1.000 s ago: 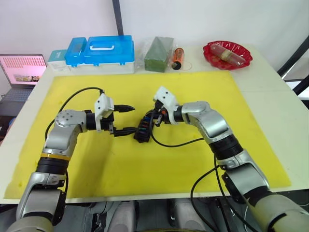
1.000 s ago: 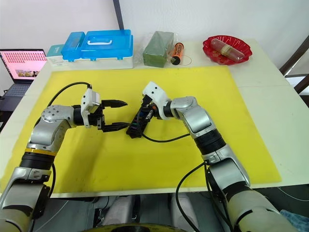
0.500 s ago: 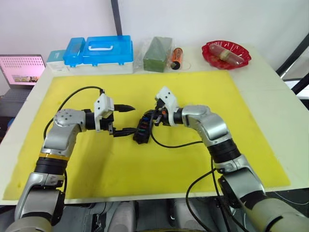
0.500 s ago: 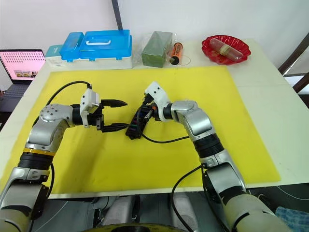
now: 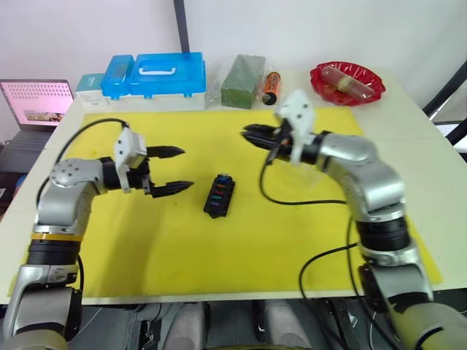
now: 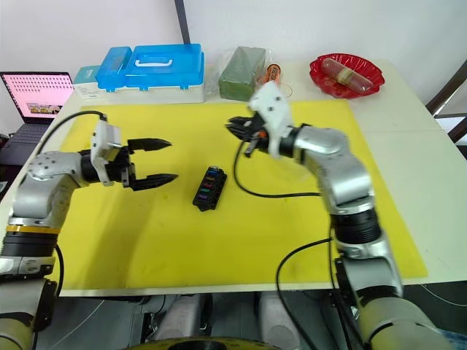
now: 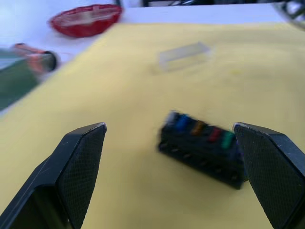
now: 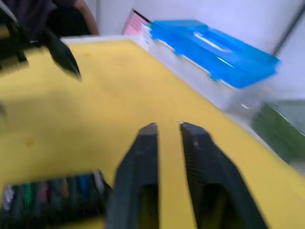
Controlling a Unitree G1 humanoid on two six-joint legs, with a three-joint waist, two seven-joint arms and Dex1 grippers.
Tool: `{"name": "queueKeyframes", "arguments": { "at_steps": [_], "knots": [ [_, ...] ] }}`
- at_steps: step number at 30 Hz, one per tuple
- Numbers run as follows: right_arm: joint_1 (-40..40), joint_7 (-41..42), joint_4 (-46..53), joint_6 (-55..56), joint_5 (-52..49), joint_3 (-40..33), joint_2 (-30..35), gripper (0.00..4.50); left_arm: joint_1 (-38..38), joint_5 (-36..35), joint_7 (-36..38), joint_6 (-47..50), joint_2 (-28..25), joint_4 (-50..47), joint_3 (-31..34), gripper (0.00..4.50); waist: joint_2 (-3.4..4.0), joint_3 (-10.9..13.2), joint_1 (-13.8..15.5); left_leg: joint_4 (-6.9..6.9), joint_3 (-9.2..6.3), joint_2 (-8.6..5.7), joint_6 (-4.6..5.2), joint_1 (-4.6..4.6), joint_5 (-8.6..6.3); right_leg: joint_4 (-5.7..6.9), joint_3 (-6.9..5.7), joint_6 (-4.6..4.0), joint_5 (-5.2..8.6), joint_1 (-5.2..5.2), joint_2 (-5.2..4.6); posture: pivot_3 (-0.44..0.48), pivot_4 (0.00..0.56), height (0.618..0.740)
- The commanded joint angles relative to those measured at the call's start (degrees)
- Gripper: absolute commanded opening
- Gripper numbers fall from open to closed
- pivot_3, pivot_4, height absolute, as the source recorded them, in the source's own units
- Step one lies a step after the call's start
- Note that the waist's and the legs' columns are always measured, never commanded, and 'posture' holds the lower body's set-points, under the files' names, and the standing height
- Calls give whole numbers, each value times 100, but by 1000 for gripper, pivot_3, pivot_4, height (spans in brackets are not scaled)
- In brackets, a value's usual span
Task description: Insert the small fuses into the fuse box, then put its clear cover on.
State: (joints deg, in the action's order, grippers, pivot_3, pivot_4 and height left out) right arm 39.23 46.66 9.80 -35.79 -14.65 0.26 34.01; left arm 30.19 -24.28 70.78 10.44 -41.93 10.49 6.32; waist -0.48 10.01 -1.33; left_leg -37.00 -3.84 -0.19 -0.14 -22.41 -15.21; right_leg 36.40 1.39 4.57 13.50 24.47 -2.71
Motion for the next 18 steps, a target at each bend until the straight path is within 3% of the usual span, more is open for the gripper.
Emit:
{"name": "queueKeyframes", "arguments": {
  "at_steps": [1, 8, 13, 18],
  "knots": [
    [-667, 306, -146, 673, 139, -813, 902, 2060, -32, 79, -284, -313, -441, 412, 688, 4500, -1, 1, 39, 4, 1, 0, 1, 0, -1, -7, -1, 0, 0, 0, 2, 0, 150, 740],
    [-2238, 501, -755, 1135, -229, -2263, 1588, 4445, -587, 255, -537, -985, -950, 1618, 1353, 4500, 3, 1, 12, 7, 21, 5, 3, 8, -2, -10, 9, 0, 1, -2, 2, 0, 150, 740],
    [-2693, 453, -1289, 1486, -310, -2617, 1531, 4445, -894, 318, -600, -1295, -1026, 1965, 1464, 4500, 2, 1, 43, 0, 23, 8, 3, 9, -2, -9, 9, 0, 1, -6, 2, 0, 150, 740],
    [-2659, 437, -1378, 1555, -375, -2540, 1623, 4445, -847, 132, -615, -1203, -961, 1562, 1445, 4500, 1, 2, 67, -1, 23, 7, 2, 8, -1, -10, 10, 0, 1, -8, -2, 0, 150, 740]
  ]
}}
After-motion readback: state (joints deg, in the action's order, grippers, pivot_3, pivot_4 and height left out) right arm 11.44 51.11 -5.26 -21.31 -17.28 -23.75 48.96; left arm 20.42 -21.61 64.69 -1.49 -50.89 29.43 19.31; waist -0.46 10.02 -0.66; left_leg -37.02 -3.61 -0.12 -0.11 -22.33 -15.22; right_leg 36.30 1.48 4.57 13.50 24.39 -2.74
